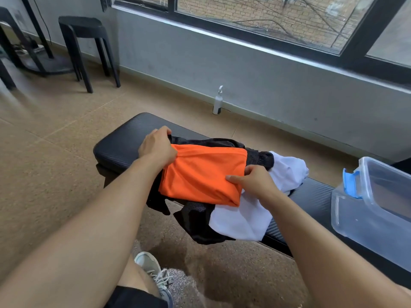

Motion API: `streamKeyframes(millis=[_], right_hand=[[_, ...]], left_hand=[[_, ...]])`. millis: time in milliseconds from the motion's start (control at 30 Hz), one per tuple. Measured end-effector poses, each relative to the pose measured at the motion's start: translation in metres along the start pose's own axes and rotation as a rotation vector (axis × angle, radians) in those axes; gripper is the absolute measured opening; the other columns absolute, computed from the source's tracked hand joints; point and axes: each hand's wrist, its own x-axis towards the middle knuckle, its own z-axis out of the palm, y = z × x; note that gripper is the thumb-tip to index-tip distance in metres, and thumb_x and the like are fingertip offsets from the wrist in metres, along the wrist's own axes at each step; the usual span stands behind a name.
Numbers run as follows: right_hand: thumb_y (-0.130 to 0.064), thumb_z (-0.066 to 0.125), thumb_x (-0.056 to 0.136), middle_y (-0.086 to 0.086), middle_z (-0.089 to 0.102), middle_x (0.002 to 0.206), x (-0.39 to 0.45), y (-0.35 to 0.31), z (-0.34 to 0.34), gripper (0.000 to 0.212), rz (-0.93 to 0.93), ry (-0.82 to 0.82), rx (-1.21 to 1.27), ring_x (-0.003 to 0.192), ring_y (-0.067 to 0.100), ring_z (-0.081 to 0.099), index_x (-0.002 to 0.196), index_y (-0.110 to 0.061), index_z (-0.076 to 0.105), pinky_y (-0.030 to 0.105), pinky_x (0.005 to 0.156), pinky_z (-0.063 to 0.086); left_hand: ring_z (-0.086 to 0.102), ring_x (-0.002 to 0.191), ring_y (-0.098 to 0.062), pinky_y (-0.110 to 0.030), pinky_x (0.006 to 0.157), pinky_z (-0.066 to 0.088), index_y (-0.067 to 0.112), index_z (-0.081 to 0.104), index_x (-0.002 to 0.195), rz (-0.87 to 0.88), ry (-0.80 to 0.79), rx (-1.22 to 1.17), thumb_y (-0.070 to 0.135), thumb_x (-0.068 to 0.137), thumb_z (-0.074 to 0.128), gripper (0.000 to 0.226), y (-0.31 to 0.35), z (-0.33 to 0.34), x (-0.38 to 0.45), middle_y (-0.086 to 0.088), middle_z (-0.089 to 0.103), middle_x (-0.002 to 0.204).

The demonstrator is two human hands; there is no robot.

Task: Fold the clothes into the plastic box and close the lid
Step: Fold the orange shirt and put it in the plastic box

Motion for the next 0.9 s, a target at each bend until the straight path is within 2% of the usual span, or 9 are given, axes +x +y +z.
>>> streamKeyframes(millis=[133,300,367,467,533,600,667,800,900], right_hand=[[-0.050,0.079,0.068,-0.007,0.065,0.087,-0.003,0.000,0.008,0.041,-0.058,0.154,-0.109,0.085,0.019,0.065,0.089,-0.030,0.051,0.045,0.076,0.056],[-0.058,0.069,0.078,-0.005,0.065,0.075,-0.008,-0.001,0.010,0.041,-0.032,0.150,-0.228,0.076,0.021,0.064,0.075,-0.020,0.054,0.037,0.070,0.051],[-0.051,0.070,0.080,0.000,0.065,0.072,-0.012,-0.004,0.007,0.039,-0.096,0.151,-0.132,0.075,0.025,0.065,0.072,-0.016,0.054,0.040,0.068,0.052],[-0.041,0.066,0.084,0.015,0.068,0.089,-0.021,-0.013,-0.002,0.038,-0.247,0.159,0.103,0.084,0.029,0.065,0.092,-0.005,0.060,0.050,0.078,0.054],[-0.038,0.065,0.086,0.023,0.064,0.096,-0.027,-0.017,-0.014,0.038,-0.304,0.162,0.206,0.079,0.024,0.060,0.098,-0.002,0.057,0.051,0.080,0.052],[-0.030,0.068,0.089,0.023,0.063,0.091,-0.030,-0.019,-0.035,0.027,-0.311,0.154,0.258,0.076,0.016,0.056,0.099,-0.008,0.057,0.047,0.077,0.051],[-0.026,0.072,0.088,0.010,0.061,0.079,-0.030,-0.016,-0.066,0.020,-0.293,0.085,0.273,0.073,0.013,0.057,0.099,-0.019,0.057,0.040,0.071,0.052],[-0.024,0.073,0.087,0.002,0.071,0.102,-0.022,0.001,-0.129,0.033,-0.212,0.055,-0.050,0.094,0.021,0.067,0.116,-0.027,0.059,0.045,0.087,0.056],[-0.019,0.065,0.091,0.006,0.068,0.117,-0.018,0.017,-0.147,0.043,-0.195,0.111,-0.455,0.106,0.028,0.062,0.132,-0.026,0.052,0.035,0.081,0.046]], left_hand=[[0.059,0.122,-0.022,-0.037,0.100,0.047,0.025,0.057,0.134,0.144,-0.086,-0.082,0.026,0.081,0.082,0.058,0.016,-0.002,-0.008,0.003,0.064,0.131],[0.060,0.117,-0.018,-0.037,0.099,0.047,0.028,0.062,0.125,0.235,-0.198,-0.040,0.030,0.082,0.081,0.046,0.023,0.006,-0.018,0.007,0.067,0.121],[0.059,0.120,-0.016,-0.039,0.103,0.047,0.029,0.063,0.124,0.302,-0.174,-0.077,0.034,0.084,0.079,0.043,0.027,0.006,-0.021,0.008,0.068,0.123],[0.057,0.124,-0.013,-0.040,0.107,0.046,0.030,0.064,0.126,0.432,-0.136,-0.188,0.042,0.086,0.076,0.043,0.041,0.003,-0.027,0.009,0.066,0.128],[0.055,0.125,-0.010,-0.037,0.107,0.044,0.031,0.063,0.128,0.489,-0.125,-0.243,0.046,0.089,0.071,0.042,0.052,0.001,-0.033,0.010,0.064,0.131],[0.051,0.121,-0.004,-0.031,0.104,0.041,0.031,0.063,0.128,0.517,-0.128,-0.309,0.045,0.092,0.069,0.040,0.061,0.001,-0.039,0.013,0.062,0.132],[0.046,0.116,-0.001,-0.027,0.100,0.037,0.030,0.064,0.128,0.531,-0.144,-0.340,0.041,0.092,0.070,0.038,0.068,0.003,-0.044,0.016,0.059,0.129],[0.056,0.119,-0.005,-0.035,0.104,0.046,0.031,0.066,0.123,0.589,-0.177,-0.293,0.038,0.090,0.072,0.035,0.075,0.016,-0.048,0.015,0.065,0.126],[0.059,0.115,-0.001,-0.033,0.102,0.048,0.035,0.068,0.117,0.652,-0.274,-0.245,0.035,0.089,0.075,0.030,0.081,0.030,-0.055,0.020,0.068,0.118]])
